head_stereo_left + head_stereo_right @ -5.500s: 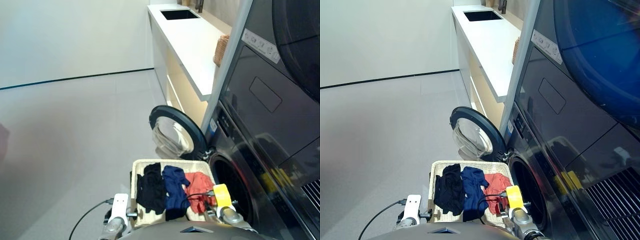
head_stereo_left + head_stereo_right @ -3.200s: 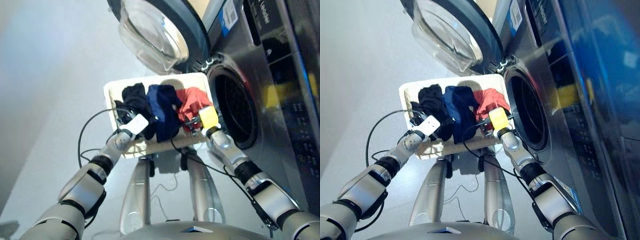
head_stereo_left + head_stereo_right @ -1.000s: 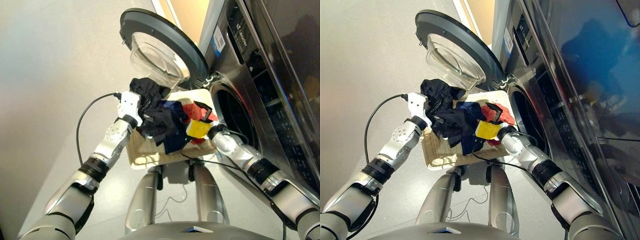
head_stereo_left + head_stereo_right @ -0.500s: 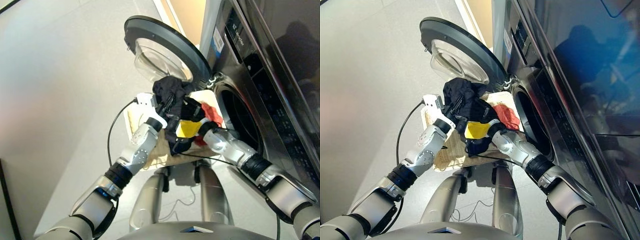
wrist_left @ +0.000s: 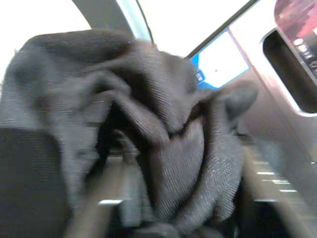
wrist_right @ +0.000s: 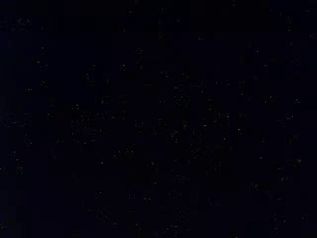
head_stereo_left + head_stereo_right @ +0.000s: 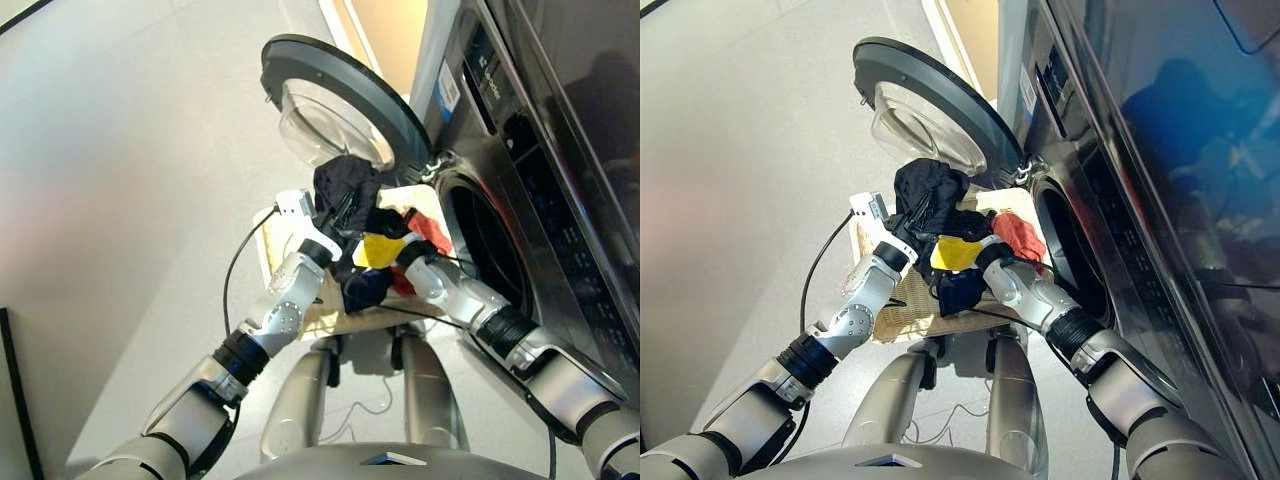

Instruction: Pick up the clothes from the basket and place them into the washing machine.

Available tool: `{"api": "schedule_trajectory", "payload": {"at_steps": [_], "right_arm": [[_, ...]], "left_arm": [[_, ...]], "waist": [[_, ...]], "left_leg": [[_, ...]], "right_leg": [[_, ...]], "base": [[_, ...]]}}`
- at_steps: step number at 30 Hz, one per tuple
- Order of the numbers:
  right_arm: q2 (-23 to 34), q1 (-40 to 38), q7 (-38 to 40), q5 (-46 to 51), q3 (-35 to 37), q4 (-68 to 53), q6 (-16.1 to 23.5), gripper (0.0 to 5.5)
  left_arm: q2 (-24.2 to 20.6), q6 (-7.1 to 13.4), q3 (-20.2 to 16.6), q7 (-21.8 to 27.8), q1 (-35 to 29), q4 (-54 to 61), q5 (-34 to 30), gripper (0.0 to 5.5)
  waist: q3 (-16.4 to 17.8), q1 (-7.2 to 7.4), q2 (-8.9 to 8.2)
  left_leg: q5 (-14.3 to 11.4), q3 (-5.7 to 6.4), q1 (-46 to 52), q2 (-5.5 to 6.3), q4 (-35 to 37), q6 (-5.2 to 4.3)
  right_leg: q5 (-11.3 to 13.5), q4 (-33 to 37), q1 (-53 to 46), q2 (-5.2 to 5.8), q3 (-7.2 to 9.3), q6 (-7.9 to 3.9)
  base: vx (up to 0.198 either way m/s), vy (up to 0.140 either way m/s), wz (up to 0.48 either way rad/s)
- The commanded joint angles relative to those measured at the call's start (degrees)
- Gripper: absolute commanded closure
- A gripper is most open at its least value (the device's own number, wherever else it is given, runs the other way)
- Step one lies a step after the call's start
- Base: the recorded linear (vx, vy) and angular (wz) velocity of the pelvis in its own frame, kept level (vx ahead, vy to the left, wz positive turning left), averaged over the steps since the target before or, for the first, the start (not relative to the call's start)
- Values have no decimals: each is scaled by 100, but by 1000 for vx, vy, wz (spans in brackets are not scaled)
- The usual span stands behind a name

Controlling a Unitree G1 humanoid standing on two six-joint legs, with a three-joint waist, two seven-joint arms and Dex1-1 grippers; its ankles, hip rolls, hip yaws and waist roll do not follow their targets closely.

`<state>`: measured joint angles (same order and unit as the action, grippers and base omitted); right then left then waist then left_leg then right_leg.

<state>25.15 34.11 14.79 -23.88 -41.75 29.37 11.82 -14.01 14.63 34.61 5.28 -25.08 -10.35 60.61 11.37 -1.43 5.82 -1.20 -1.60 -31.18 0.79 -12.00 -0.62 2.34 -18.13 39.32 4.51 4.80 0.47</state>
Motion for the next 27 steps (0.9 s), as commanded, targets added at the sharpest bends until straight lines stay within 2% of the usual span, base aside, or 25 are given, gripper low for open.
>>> {"api": "schedule_trajectory", "payload": {"at_steps": [1,3,8,10,11,12,13,15,18,19,22,27], "right_arm": [[-513,-1,285,497,558,-148,202,550],[-550,-139,317,774,735,-129,213,550],[-830,-418,598,1821,1253,182,250,550],[-922,-504,621,2312,1419,301,300,550],[-962,-541,651,2647,1569,436,367,550],[-962,-540,650,2648,1569,437,367,550],[-1035,-602,660,3168,1779,567,506,550],[-1093,-606,702,3676,1978,626,663,550],[-1172,-559,736,4544,2366,860,984,550],[-1233,-505,691,4947,2541,965,1151,550],[-1299,-225,671,5853,2947,1126,1442,550],[-1097,569,740,6639,3566,1567,1693,550]], "left_arm": [[-23,232,-8,36,119,443,-216,0],[-59,303,-236,-46,228,438,-331,0],[198,735,-1120,-729,723,113,-362,0],[166,853,-1474,-1037,854,-48,-819,0],[118,920,-1691,-1253,920,-171,-1241,0],[119,919,-1691,-1256,920,-169,-1243,0],[98,1013,-2020,-1566,1043,-515,-1899,0],[106,1064,-2242,-1844,1079,-858,-2353,0],[161,1039,-2359,-1933,1089,-1689,-2560,0],[173,1011,-2350,-1955,1054,-2052,-2660,0],[228,968,-2241,-1910,960,-2520,-2603,0],[137,908,-1947,-1877,856,-2759,-2908,0]], "waist": [[-222,-33,-197],[-226,-43,-213],[-194,-67,-229],[-172,-82,-244],[-168,-93,-243],[-168,-93,-243],[-151,-125,-239],[-123,-150,-218],[-56,-179,-152],[-42,-204,-108],[69,-230,11],[208,-326,197]], "left_leg": [[163,-17,-296,178,-59,150],[162,-17,-313,180,-62,150],[186,-24,-373,198,-55,149],[187,-32,-396,197,-56,147],[181,-34,-416,193,-60,145],[180,-34,-417,193,-61,145],[186,-48,-452,195,-58,138],[192,-54,-484,203,-44,134],[205,-75,-601,198,-65,137],[37,-48,-571,176,-97,112],[31,-65,-798,190,-181,113],[-104,-68,-1471,197,-678,143]], "right_leg": [[202,576,-412,-67,81,-400],[206,577,-388,-58,81,-398],[229,563,-318,-39,74,-384],[226,552,-291,-37,77,-375],[222,540,-265,-28,81,-371],[222,539,-264,-28,81,-371],[220,537,-230,-23,77,-365],[219,542,-200,-17,75,-360],[213,498,-71,5,76,-350],[58,430,-72,-7,58,-386],[33,312,172,14,44,-375],[-66,-101,818,6,1,-335]], "base": [[0,0,0],[0,0,0],[0,0,0],[0,0,0],[0,0,0],[0,0,0],[0,0,0],[0,0,0],[32,5,4],[94,16,18],[28,8,7],[0,0,0]]}}
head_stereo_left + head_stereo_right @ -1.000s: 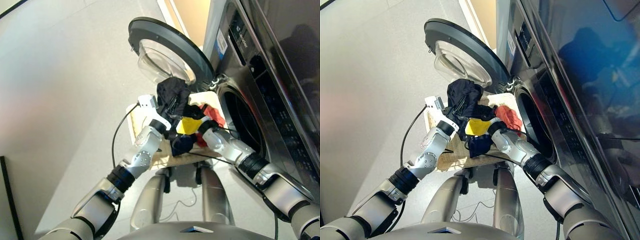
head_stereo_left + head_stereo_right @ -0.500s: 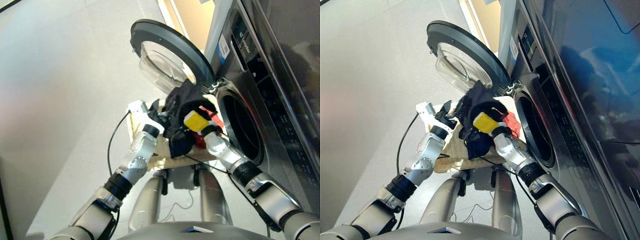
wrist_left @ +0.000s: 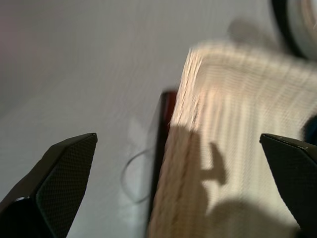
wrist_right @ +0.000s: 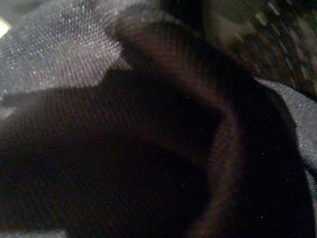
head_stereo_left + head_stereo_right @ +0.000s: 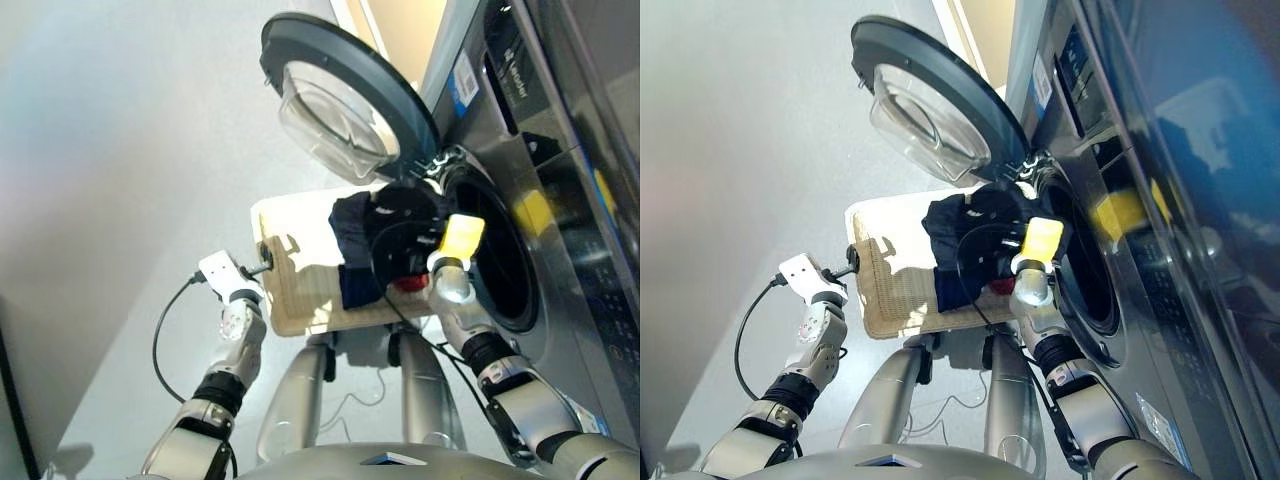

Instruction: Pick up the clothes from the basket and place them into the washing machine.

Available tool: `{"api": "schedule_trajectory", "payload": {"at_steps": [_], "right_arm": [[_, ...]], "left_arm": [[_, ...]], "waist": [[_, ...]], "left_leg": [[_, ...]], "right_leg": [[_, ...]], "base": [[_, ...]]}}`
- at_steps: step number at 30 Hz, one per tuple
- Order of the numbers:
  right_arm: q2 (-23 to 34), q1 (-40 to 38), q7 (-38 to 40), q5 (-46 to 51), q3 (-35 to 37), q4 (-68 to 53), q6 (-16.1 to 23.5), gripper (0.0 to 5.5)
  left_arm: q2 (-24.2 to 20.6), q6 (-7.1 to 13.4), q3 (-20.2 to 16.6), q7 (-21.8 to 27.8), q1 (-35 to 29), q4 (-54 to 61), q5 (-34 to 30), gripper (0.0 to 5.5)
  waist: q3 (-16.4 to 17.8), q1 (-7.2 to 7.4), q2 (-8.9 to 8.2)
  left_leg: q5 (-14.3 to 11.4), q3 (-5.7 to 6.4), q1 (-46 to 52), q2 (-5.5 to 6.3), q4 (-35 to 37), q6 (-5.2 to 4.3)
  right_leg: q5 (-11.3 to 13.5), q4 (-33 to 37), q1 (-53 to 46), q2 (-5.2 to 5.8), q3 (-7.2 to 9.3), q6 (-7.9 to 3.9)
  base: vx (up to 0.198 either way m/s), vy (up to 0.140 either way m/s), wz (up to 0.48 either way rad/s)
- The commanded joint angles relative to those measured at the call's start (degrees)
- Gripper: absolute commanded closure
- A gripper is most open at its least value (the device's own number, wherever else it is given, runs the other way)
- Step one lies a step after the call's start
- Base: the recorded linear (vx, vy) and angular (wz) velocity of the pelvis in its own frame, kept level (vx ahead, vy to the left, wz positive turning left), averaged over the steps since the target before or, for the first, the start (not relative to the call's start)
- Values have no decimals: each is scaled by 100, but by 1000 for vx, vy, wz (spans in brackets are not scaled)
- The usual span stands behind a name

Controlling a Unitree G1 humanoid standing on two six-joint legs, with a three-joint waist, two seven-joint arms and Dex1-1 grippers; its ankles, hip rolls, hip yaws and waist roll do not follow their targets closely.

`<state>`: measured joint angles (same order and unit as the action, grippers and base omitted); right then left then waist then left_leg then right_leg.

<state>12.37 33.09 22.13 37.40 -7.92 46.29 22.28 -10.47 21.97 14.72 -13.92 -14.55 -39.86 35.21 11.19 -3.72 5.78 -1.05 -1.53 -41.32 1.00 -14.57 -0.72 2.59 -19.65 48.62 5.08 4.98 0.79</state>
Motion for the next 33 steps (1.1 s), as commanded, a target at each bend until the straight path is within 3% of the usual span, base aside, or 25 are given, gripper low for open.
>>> {"api": "schedule_trajectory", "payload": {"at_steps": [1,6,11,16,20,24,26,29,32,33], "right_arm": [[252,874,26,638,260,48,675,550],[637,1775,206,1065,529,488,784,550],[897,2275,168,1323,497,668,775,550],[1175,2653,303,1727,960,409,1233,550],[1930,2995,631,1704,1433,262,1646,550],[2942,3128,1228,1146,1657,52,1937,550],[3157,3080,1413,1064,1746,17,2065,550],[3173,2823,1400,1070,1827,189,2020,550],[2832,2593,1219,1199,1749,433,1913,550],[2700,2551,1124,1297,1731,507,1866,550]], "left_arm": [[-264,157,93,42,-204,171,-440,0],[-441,91,383,67,-331,262,-597,0],[-439,88,443,-5,-621,270,-591,0],[-409,127,446,19,-645,390,-485,0],[-431,118,447,104,-550,221,-472,0],[-429,159,428,111,-559,-36,-552,0],[-418,157,410,69,-577,-96,-593,0],[-388,159,411,30,-641,-237,-578,0],[-318,206,466,19,-756,-258,-550,0],[-303,218,492,19,-779,-248,-540,0]], "waist": [[224,-124,222],[290,-218,374],[397,-244,508],[389,-284,634],[305,-284,714],[265,-246,685],[249,-192,654],[217,-114,579],[200,-51,549],[230,-13,536]], "left_leg": [[-152,-70,-613,172,-525,159],[-355,-124,-1279,124,-1110,198],[-447,-184,-1638,82,-1333,217],[-564,-245,-1806,64,-1528,226],[-631,-304,-1852,66,-1576,229],[-666,-348,-1841,41,-1550,239],[-674,-349,-1821,28,-1527,241],[-677,-334,-1771,38,-1460,244],[-659,-330,-1670,32,-1323,228],[-506,-413,-1708,28,-1292,252]], "right_leg": [[-114,-36,35,-65,-40,-358],[-239,-633,767,-86,-158,-333],[-294,-898,1223,-97,-290,-335],[-385,-1116,1509,-183,-411,-315],[-430,-1238,1667,-231,-509,-344],[-426,-1195,1691,-264,-551,-372],[-410,-1161,1684,-275,-549,-382],[-378,-1081,1616,-296,-552,-377],[-318,-952,1530,-301,-551,-372],[-156,-869,1542,-263,-494,-324]], "base": [[0,0,0],[0,0,0],[0,0,0],[0,0,0],[0,0,0],[0,0,0],[0,0,0],[0,0,0],[-37,-1,-5],[0,0,0]]}}
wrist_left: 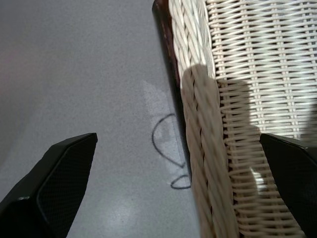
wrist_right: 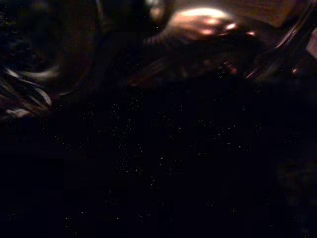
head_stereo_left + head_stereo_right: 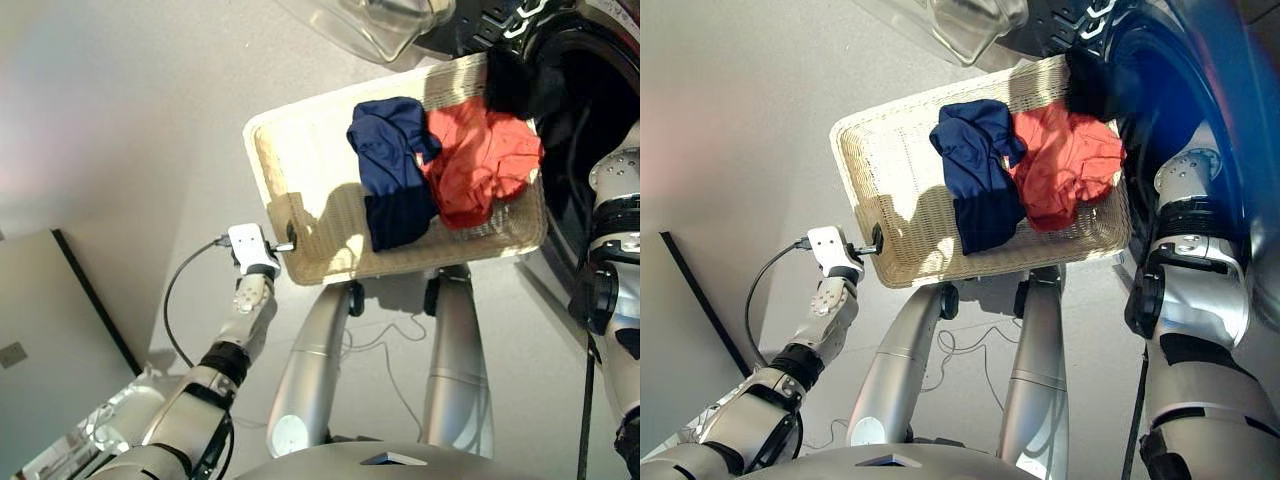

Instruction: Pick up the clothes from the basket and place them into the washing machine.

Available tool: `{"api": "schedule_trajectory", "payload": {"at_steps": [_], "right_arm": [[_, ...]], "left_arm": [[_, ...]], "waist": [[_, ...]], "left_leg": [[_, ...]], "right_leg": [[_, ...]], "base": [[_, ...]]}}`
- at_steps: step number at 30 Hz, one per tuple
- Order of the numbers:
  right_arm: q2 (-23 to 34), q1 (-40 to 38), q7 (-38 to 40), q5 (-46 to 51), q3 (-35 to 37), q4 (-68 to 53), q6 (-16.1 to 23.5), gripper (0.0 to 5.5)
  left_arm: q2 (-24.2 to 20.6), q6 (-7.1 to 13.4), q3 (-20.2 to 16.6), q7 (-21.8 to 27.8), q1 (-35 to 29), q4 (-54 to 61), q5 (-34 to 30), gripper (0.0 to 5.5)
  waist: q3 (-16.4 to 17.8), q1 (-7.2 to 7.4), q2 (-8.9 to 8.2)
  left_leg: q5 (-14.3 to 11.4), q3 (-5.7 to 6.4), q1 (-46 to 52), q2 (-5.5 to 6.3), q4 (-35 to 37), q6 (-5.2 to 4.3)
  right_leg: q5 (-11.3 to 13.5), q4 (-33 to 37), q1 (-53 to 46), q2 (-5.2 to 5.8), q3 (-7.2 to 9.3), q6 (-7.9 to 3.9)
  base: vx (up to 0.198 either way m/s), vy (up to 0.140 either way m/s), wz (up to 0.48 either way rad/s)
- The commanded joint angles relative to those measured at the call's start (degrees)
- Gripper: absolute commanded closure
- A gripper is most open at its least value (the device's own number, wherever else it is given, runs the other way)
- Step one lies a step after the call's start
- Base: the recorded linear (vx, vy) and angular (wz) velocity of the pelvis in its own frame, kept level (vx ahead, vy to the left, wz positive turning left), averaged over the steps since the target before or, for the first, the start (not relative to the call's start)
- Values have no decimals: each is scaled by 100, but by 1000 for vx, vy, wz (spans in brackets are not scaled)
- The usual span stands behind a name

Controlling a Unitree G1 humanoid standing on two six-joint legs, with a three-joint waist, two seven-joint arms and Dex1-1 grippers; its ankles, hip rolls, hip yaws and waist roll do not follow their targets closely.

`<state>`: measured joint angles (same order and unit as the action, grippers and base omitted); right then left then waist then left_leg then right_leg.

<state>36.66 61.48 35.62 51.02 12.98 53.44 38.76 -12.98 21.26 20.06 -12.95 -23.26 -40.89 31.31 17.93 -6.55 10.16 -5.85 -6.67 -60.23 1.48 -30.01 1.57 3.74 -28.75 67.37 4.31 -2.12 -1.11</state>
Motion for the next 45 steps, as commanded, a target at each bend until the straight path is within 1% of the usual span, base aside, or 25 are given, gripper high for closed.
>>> {"api": "schedule_trajectory", "payload": {"at_steps": [1,2,4,6,8,10,12,15,17,19,21,22,23,26,27,28,29,30,32,33,36,37,40,43,45], "right_arm": [[97,-337,-518,170,-467,-11,77,188],[-22,-353,-710,304,-585,114,-44,0],[-227,-393,-1071,378,-904,319,-362,0],[-310,-326,-1396,364,-1319,991,-894,0],[-419,-213,-1651,270,-1748,1177,-1268,0],[-616,-325,-2013,385,-1993,1128,-1466,0],[-757,-402,-2212,305,-2222,1132,-1622,0],[-951,-529,-2506,71,-2637,1019,-1834,0],[-1052,-606,-2608,12,-2791,927,-1880,0],[-1165,-749,-2833,-396,-3258,587,-1997,0],[-1177,-816,-2920,-790,-3593,352,-2061,0],[-1243,-891,-2999,-823,-3749,165,-2080,0],[-1247,-933,-3069,-1130,-3994,6,-2121,0],[-1298,-1063,-3104,-1609,-4393,-446,-2168,0],[-1294,-1103,-3091,-1866,-4545,-660,-2178,0],[-1331,-1170,-3107,-1827,-4554,-705,-2182,0],[-1357,-1189,-3102,-2018,-4644,-854,-2185,0],[-1329,-1201,-3030,-2347,-4780,-1068,-2206,0],[-1341,-1291,-3048,-2587,-4908,-1371,-2202,0],[-1299,-1277,-3017,-2940,-5020,-1609,-2232,0],[-1329,-1437,-2908,-3258,-5030,-1968,-2218,0],[-1361,-1506,-2888,-3389,-5024,-2088,-2203,0],[-1424,-1691,-2799,-3582,-4930,-2430,-2192,0],[-1486,-1792,-2789,-3794,-4921,-2658,-2200,0],[-1524,-1933,-2760,-3869,-4899,-2722,-2212,0]], "left_arm": [[-48,298,2,-40,41,-136,-121,0],[-35,302,32,-18,18,-113,-95,0],[-29,292,113,28,-53,4,-100,0],[-65,280,146,138,-107,128,33,0],[-95,235,171,274,-166,293,203,0],[-95,166,208,392,-231,419,316,0],[-102,117,274,461,-305,553,335,0],[-38,3,420,603,-496,520,438,0],[-18,-13,494,610,-602,489,388,0],[40,-72,636,652,-899,328,325,0],[97,-109,681,642,-1098,114,317,0],[143,-132,699,623,-1195,28,319,0],[179,-160,734,629,-1289,-74,308,0],[325,-240,776,622,-1522,-419,348,0],[369,-272,778,628,-1600,-562,372,0],[408,-292,772,613,-1687,-668,418,0],[434,-303,749,589,-1752,-772,456,0],[450,-317,752,584,-1804,-822,432,0],[495,-365,737,571,-1899,-941,403,0],[508,-381,727,569,-1946,-999,403,0],[559,-437,652,523,-2039,-1198,349,0],[596,-454,617,520,-2071,-1282,328,0],[622,-473,549,472,-2152,-1381,329,0],[638,-524,476,496,-2221,-1570,315,0],[665,-554,436,522,-2252,-1626,326,0]], "waist": [[-489,256,96],[-494,258,90],[-490,274,73],[-505,256,39],[-503,263,7],[-486,284,-37],[-481,290,-81],[-452,347,-147],[-439,370,-175],[-414,437,-251],[-395,477,-302],[-388,494,-327],[-382,518,-361],[-359,591,-422],[-349,624,-447],[-340,648,-466],[-333,668,-487],[-328,700,-507],[-310,756,-554],[-298,793,-586],[-272,866,-674],[-272,900,-702],[-268,992,-756],[-268,1083,-829],[-269,1133,-875]], "left_leg": [[-150,169,282,-18,299,-21],[-140,163,313,-16,340,-32],[-103,149,336,-16,400,-51],[-74,153,346,-23,435,-75],[-46,145,341,-36,464,-88],[-10,154,360,-40,513,-91],[20,146,388,-40,565,-95],[76,162,458,-50,652,-105],[93,159,477,-58,664,-107],[128,150,533,-62,726,-101],[150,145,550,-65,755,-89],[158,149,557,-72,764,-86],[171,146,552,-76,757,-83],[186,145,564,-97,766,-71],[182,146,554,-113,748,-71],[174,149,545,-129,730,-71],[167,144,536,-136,721,-70],[152,141,519,-148,702,-71],[94,131,444,-184,585,-64],[43,121,378,-200,494,-51],[-77,108,180,-273,223,-32],[-120,119,100,-302,124,-33],[-210,92,-51,-379,-13,-36],[-292,40,-175,-455,-133,-25],[-355,10,-222,-485,-211,-10]], "right_leg": [[-389,65,-420,-221,167,-168],[-384,115,-462,-220,184,-161],[-339,174,-516,-216,209,-155],[-301,224,-571,-207,240,-136],[-258,290,-602,-210,272,-126],[-219,373,-650,-213,296,-119],[-183,461,-711,-215,311,-121],[-122,582,-804,-224,337,-120],[-102,605,-834,-223,346,-123],[-55,704,-917,-236,359,-125],[-14,755,-936,-245,361,-132],[9,787,-955,-248,357,-135],[25,807,-957,-254,362,-136],[27,848,-992,-275,359,-140],[26,855,-992,-289,347,-140],[15,842,-984,-294,348,-140],[14,846,-983,-303,345,-143],[6,850,-970,-320,335,-144],[-5,821,-909,-352,327,-139],[-16,794,-860,-389,313,-133],[-38,727,-729,-457,290,-121],[-47,703,-675,-479,288,-119],[-52,655,-518,-542,266,-117],[-42,585,-343,-623,212,-130],[-38,575,-285,-643,184,-140]], "base": [[0,0,0],[81,-34,-56],[0,0,0],[-39,-59,-60],[-20,-26,-24],[0,0,0],[0,0,0],[0,0,0],[0,0,0],[0,0,0],[0,0,0],[0,0,0],[0,0,0],[0,0,0],[0,0,0],[0,0,0],[0,0,0],[0,0,0],[0,0,0],[0,0,0],[0,0,0],[0,0,0],[0,0,0],[5,10,-91],[10,28,-352]]}}
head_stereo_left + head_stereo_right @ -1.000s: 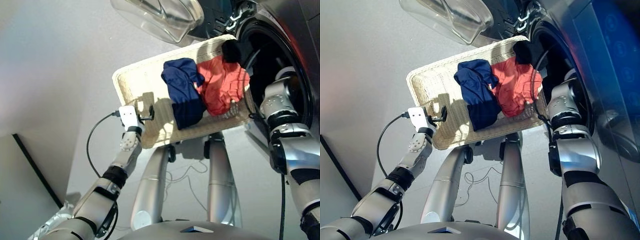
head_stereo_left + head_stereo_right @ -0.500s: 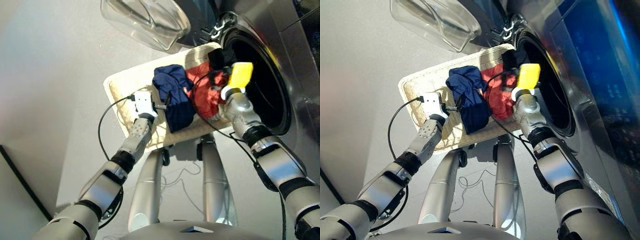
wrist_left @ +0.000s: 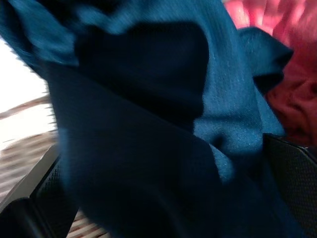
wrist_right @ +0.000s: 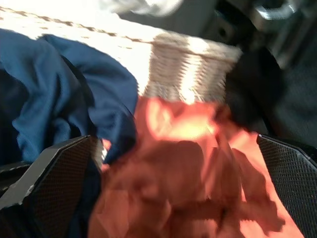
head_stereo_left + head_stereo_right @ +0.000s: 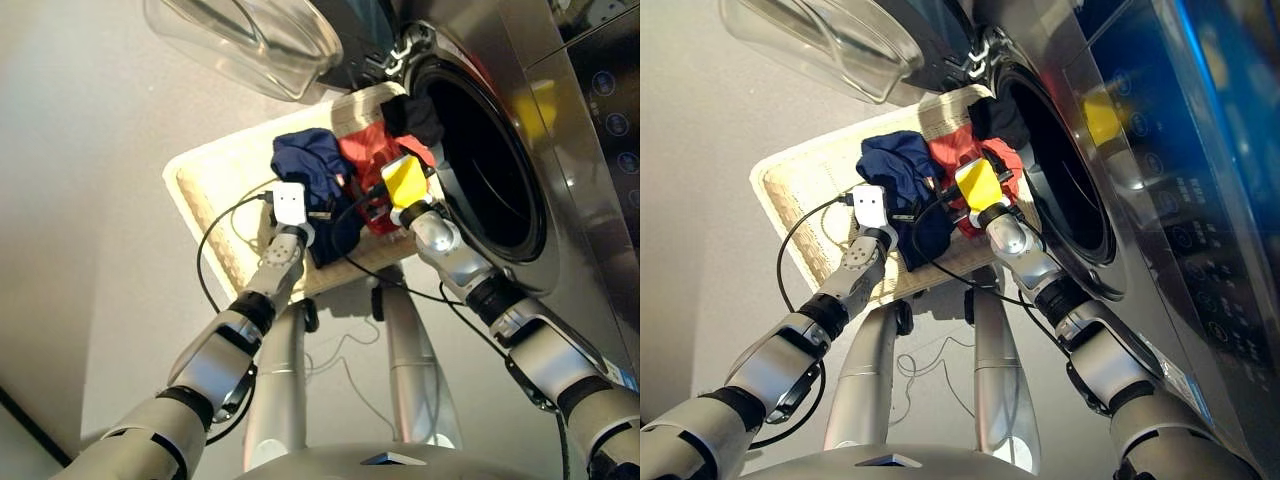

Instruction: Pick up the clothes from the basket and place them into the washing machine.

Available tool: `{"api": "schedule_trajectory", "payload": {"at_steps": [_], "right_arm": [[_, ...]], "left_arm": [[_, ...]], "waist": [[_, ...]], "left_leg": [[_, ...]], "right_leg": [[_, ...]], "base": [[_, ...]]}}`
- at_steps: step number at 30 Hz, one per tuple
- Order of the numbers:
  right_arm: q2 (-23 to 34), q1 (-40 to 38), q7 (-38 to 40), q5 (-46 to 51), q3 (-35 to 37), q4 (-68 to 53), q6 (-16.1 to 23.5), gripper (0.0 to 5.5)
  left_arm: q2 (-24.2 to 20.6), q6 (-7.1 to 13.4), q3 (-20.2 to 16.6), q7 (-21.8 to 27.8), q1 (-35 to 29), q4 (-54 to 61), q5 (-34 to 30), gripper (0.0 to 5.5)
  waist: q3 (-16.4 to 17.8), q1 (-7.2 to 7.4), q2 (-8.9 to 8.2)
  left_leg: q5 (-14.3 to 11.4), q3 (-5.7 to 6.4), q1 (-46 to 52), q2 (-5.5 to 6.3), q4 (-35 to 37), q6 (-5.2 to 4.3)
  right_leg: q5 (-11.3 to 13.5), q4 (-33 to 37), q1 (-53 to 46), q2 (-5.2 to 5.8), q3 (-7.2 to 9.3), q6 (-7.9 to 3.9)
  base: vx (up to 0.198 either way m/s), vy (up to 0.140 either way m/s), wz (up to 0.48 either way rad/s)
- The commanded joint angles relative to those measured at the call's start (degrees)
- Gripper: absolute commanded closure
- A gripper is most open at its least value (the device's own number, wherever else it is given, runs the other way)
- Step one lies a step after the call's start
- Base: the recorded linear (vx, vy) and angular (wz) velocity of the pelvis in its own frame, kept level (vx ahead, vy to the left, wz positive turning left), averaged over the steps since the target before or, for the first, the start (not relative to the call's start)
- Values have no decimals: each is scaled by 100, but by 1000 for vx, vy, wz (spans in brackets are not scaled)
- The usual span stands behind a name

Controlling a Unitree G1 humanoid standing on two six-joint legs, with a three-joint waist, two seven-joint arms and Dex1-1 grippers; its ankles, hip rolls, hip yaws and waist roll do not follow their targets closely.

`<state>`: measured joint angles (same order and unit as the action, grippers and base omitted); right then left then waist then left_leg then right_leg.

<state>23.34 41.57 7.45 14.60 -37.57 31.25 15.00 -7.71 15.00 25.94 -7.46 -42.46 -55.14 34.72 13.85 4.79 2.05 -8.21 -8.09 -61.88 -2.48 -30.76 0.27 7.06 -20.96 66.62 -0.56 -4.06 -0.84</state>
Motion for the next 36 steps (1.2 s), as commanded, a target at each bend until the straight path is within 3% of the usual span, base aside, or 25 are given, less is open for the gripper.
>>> {"api": "schedule_trajectory", "payload": {"at_steps": [1,2,3,4,13,22,25,28,29,31,36], "right_arm": [[-193,11,72,-289,179,-537,160,0],[-202,-2,83,-344,196,-532,148,0],[-221,-41,106,-367,233,-518,136,0],[-233,-63,132,-404,252,-500,130,0],[-236,-394,263,-625,522,-133,113,0],[-99,-770,161,-831,533,54,141,0],[35,-907,163,-1450,351,188,103,0],[218,-926,171,-2158,84,136,98,0],[281,-921,153,-2368,12,154,83,0],[431,-831,175,-3021,-305,133,77,0],[456,-747,-38,-3577,-817,126,114,0]], "left_arm": [[142,62,-175,-23,-337,-216,-3,37],[148,53,-181,-10,-354,-244,5,278],[150,46,-201,-29,-386,-267,1,442],[143,43,-212,-20,-384,-265,10,550],[157,147,-241,150,-212,-18,236,550],[9,405,-422,415,353,797,806,550],[18,484,-432,646,710,1326,1164,550],[13,514,-408,814,930,1723,1322,550],[8,514,-374,847,964,1819,1347,550],[24,501,-316,1007,1118,2023,1474,550],[29,444,-133,1241,1409,2510,1728,550]], "waist": [[138,15,-84],[134,30,-99],[132,58,-107],[134,80,-111],[-30,109,-53],[-120,-55,27],[-148,-191,49],[-167,-275,56],[-145,-263,22],[-163,-317,26],[-231,-421,50]], "left_leg": [[-139,134,-78,-101,-147,123],[-163,126,-112,-103,-187,128],[-182,107,-161,-109,-234,133],[-196,98,-188,-109,-263,132],[-174,130,-155,-63,-184,117],[150,186,840,155,711,31],[387,238,1564,341,1298,-35],[548,298,2133,447,1733,-74],[765,265,2206,500,1855,-45],[858,303,2555,548,2133,-71],[1176,357,3343,574,2871,-119]], "right_leg": [[-371,-200,-180,-168,364,-171],[-367,-208,-142,-174,358,-173],[-357,-219,-95,-171,360,-180],[-348,-230,-59,-178,351,-185],[-293,-194,-82,-103,417,-193],[-178,363,-1135,156,558,-229],[-104,753,-1863,262,639,-289],[-70,1048,-2426,307,704,-322],[89,1181,-2536,369,742,-292],[113,1374,-2871,382,802,-320],[277,1871,-3564,410,877,-376]], "base": [[9,26,-267],[0,0,0],[0,0,0],[0,0,0],[0,0,0],[28,-24,83],[37,-32,255],[13,-19,194],[-59,-25,164],[-13,-12,202],[22,3,49]]}}
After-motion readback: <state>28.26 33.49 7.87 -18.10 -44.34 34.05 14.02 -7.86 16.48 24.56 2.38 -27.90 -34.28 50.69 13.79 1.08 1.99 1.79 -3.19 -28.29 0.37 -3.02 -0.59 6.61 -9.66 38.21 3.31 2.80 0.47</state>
